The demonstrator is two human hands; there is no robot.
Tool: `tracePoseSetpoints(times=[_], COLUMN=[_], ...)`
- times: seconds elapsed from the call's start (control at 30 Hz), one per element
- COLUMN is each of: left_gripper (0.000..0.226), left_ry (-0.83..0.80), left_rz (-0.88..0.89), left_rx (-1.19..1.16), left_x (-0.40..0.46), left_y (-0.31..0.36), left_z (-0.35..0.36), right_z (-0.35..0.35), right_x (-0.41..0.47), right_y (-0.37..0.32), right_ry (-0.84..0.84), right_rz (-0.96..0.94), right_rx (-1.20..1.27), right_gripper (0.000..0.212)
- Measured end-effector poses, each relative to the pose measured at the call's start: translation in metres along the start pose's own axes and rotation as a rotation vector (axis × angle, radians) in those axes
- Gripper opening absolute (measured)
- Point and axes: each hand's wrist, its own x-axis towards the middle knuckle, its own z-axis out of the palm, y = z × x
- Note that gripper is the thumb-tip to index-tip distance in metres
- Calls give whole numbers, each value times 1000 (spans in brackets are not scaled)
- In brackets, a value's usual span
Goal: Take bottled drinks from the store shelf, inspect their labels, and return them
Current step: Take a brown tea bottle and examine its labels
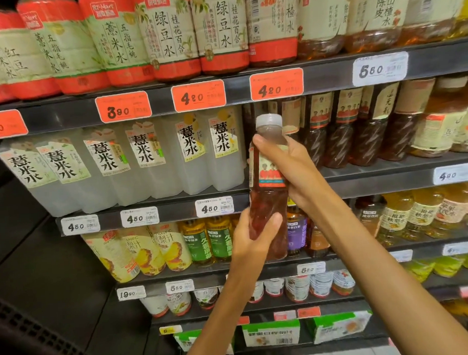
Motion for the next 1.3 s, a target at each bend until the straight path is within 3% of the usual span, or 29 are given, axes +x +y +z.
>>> tracePoseSetpoints(times=[0.07,0.17,0.27,0.43,0.6,0.73,0.83,0.97,1.03,1.17,1.3], left_gripper=[62,67,66,77,76,77,80,80,82,77,77], left_ry=[-37,-293,-481,-342,-360,-557,-560,-330,-294,-312,-487], left_rz=[-38,-198,-281,-360,-341,-363,-361,-269,-225,-237,-325], left_rx=[-97,-370,-495,-306,-570,-750,-710,-476,-422,-461,-645], left_x=[1,-3,-6,11,15,13,12,17,18,12,7], left_y=[2,6,6,15,15,11,5,8,13,19,22], left_z=[2,8,24,63,101,123,131,121,118,122,121], right_z=[-8,-26,-41,-68,-95,-108,-110,-113,-113,-111,-106], right_x=[-5,-6,-1,3,6,7,8,7,8,10,11], right_y=[-6,-20,-26,-41,-49,-64,-68,-69,-68,-68,-69], right_ry=[-29,-190,-321,-414,-296,-501,-574,-433,-347,-392,-539], right_rz=[29,174,223,149,108,273,282,198,140,204,303], right_rx=[95,399,600,454,224,444,497,336,260,275,458], right_gripper=[26,44,45,34,38,48,42,37,36,37,36])
